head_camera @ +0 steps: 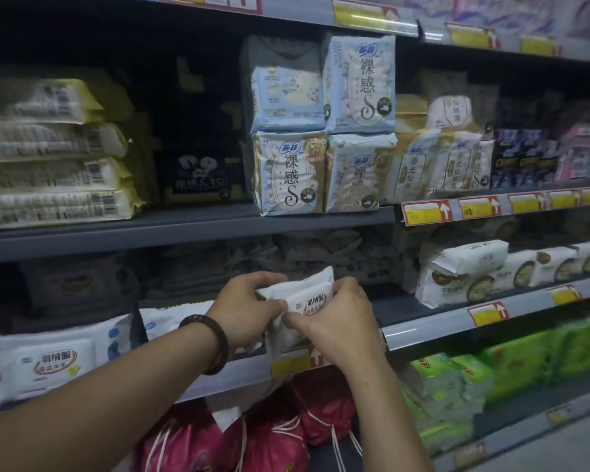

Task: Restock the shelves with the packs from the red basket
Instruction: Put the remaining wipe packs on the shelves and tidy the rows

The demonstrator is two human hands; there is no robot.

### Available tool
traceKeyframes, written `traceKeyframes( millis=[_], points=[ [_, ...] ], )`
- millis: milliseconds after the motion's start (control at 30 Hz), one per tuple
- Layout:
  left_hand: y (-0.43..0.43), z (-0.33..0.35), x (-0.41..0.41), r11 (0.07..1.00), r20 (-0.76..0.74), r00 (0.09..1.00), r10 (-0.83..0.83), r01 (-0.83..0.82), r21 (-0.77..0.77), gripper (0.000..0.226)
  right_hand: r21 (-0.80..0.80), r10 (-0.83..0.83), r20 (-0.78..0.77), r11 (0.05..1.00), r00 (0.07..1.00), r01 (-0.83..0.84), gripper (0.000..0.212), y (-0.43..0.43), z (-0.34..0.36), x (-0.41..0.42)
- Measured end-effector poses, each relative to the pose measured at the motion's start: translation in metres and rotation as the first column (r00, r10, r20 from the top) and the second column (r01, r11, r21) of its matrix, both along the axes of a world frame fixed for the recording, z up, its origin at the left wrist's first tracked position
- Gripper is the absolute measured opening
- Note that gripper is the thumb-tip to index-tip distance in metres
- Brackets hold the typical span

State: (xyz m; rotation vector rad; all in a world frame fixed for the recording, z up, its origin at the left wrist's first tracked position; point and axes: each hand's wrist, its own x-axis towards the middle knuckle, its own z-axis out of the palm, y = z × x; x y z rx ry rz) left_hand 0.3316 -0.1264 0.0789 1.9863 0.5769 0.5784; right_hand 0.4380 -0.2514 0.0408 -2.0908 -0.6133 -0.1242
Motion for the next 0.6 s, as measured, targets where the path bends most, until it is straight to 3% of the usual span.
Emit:
traceKeyframes(
  millis=[133, 233, 300, 400, 433, 500, 600],
  points=[
    [-0.002, -0.011, 0.001, 0.922, 0.067, 0.991, 0.117, -0.133, 0.365, 0.044, 0.102, -0.236, 0.075, 0.968, 0.969, 0.228, 0.094, 0.024, -0.024, 0.009],
    [-0.009, -0.028, -0.008, 0.847, -0.059, 0.998, 0.032, 0.004, 0.532, 0.041, 0.098, -0.301, 0.061, 0.951, 0.952, 0.294, 0.098, 0.045, -0.046, 0.013],
    [-0.009, -0.039, -0.011, 0.849, -0.154, 0.988, 0.021, 0.064, 0.524, 0.04, 0.096, -0.324, 0.054, 0.943, 0.945, 0.318, 0.098, 0.06, -0.056, 0.013],
    [-0.005, -0.045, -0.018, 0.927, -0.192, 0.981, 0.033, 0.041, 0.372, 0.022, 0.128, -0.337, 0.048, 0.936, 0.94, 0.328, 0.095, 0.079, -0.06, 0.013],
    [-0.002, -0.046, -0.02, 0.939, -0.207, 0.978, 0.032, 0.041, 0.341, 0.025, 0.125, -0.333, 0.041, 0.937, 0.942, 0.326, 0.094, 0.083, -0.06, 0.013],
    [0.005, -0.051, -0.025, 0.936, -0.227, 0.974, 0.007, 0.073, 0.345, 0.035, 0.122, -0.324, 0.034, 0.94, 0.945, 0.318, 0.092, 0.088, -0.061, 0.014],
    [0.012, -0.055, -0.036, 0.923, -0.326, 0.945, -0.031, 0.152, 0.354, 0.026, 0.088, -0.272, 0.036, 0.959, 0.962, 0.268, 0.097, 0.086, -0.061, 0.014]
  ],
)
